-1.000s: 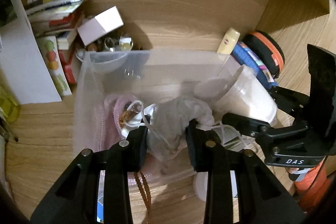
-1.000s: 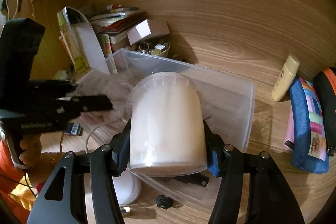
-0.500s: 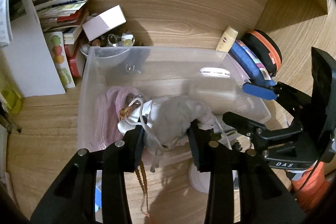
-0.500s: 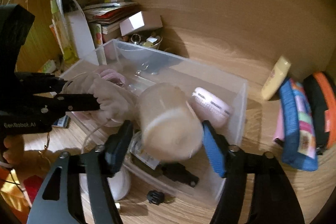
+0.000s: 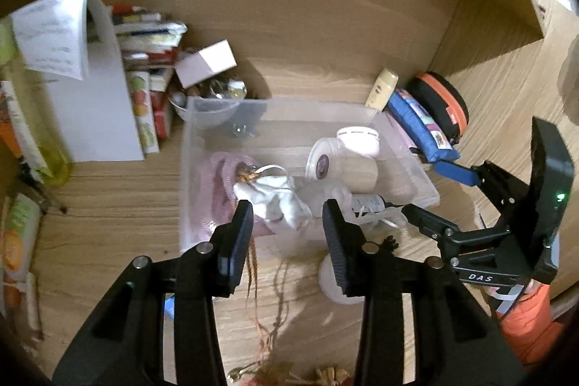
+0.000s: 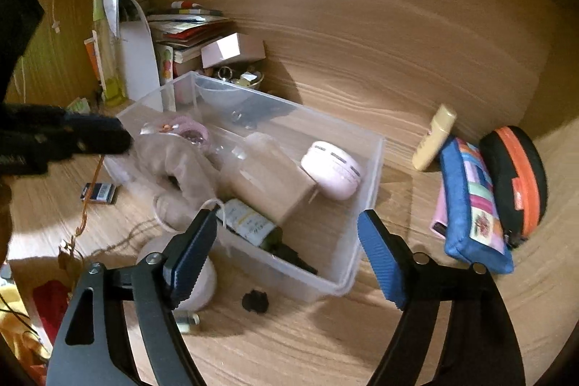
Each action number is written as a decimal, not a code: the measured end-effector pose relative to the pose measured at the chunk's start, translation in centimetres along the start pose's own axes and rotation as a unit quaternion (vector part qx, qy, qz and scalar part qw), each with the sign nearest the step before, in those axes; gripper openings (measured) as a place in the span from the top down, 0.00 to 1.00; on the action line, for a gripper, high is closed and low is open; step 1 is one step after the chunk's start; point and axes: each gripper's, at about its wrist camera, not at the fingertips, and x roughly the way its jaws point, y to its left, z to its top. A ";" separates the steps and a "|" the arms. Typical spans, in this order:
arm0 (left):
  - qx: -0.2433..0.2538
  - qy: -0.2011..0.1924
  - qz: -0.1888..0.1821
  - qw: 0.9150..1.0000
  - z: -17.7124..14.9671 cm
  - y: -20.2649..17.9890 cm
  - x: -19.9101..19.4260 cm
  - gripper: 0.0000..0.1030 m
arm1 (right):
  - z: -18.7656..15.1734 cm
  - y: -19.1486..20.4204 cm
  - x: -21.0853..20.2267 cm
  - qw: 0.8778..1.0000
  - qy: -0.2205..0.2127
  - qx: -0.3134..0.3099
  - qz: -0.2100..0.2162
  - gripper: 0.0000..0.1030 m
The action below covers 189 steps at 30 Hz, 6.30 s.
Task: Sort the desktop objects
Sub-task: 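Withdraw both grippers from the box toward the remaining desk items, then grasp the gold gourd ornament with the left gripper while the right grasps the square green tile, then carry the ornament and tile over the clear box and release both, then grasp the blue barcode box with the left gripper while the right grasps the black hair clip, then carry the blue box and hair clip over the clear box and release both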
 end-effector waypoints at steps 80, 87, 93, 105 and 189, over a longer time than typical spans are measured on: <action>-0.004 -0.012 0.030 0.999 -2.8 2.7 -2.7 0.72 | -6.8 3.8 1.3 0.992 0.075 -0.014 0.105 0.65; -0.001 -0.048 0.025 0.999 0.5 2.9 -3.7 0.72 | -4.6 1.1 -1.6 0.995 0.028 0.015 0.094 0.65; 0.003 -0.057 0.021 0.998 2.1 3.0 -2.9 0.72 | -1.7 -0.9 -2.8 0.997 -0.014 0.024 0.066 0.65; 0.015 0.016 0.021 1.000 0.7 3.8 3.0 0.72 | -0.1 -2.0 1.3 0.998 0.009 0.025 0.057 0.67; 0.059 0.004 0.064 0.996 -5.5 3.3 -1.6 0.50 | -6.0 0.1 2.5 0.993 0.072 0.031 0.090 0.85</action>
